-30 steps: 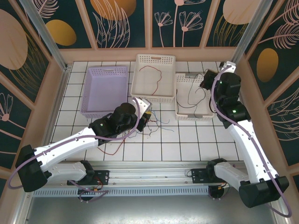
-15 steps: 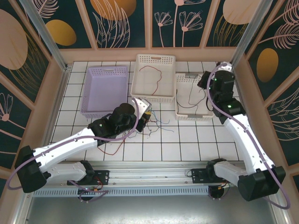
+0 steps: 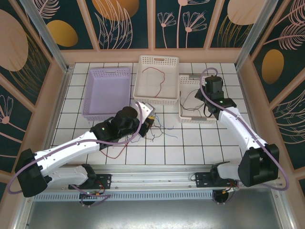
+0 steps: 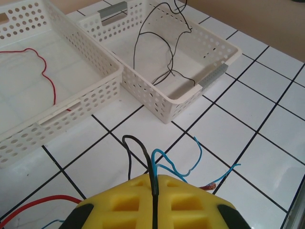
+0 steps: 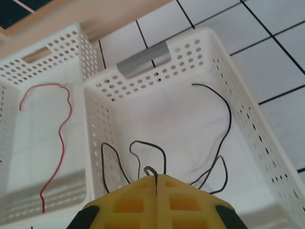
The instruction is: Untangle the cables
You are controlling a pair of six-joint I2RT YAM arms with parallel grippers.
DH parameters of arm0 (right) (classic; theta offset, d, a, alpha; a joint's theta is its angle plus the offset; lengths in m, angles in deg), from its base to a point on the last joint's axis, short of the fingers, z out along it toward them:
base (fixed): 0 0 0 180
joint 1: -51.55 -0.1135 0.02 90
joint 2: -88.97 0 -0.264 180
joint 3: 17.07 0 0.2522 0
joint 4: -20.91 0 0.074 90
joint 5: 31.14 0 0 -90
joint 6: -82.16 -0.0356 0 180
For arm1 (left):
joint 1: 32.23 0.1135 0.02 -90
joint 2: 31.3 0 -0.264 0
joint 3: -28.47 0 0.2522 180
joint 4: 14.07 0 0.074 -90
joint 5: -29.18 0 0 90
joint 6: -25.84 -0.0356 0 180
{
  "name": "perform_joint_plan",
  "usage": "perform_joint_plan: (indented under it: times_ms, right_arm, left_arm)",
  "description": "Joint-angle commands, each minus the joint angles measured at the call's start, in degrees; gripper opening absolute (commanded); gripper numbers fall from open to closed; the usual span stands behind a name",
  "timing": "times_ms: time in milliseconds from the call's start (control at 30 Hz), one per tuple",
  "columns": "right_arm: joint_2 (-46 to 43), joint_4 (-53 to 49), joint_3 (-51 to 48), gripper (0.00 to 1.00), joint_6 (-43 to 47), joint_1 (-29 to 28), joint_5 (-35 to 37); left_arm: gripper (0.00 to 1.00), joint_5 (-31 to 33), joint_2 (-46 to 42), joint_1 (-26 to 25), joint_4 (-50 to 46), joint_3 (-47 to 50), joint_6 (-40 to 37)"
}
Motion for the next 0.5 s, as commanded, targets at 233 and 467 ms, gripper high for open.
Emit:
perform_joint_plan:
  times_ms: [233,467]
  right_arm:
    - [0.6,-3.0,1.0,0.32,-2.2,1.4,-5.6]
    - [-3.9,-3.7,0.2,0.48,-2.8,-1.0,-6.9]
  left_arm:
    - [0.0,-1.7,-0.5,0.3,2.0,0.5,0.0]
    - [0.0,-2.1,-0.4,0.4,2.2,0.6,0.1]
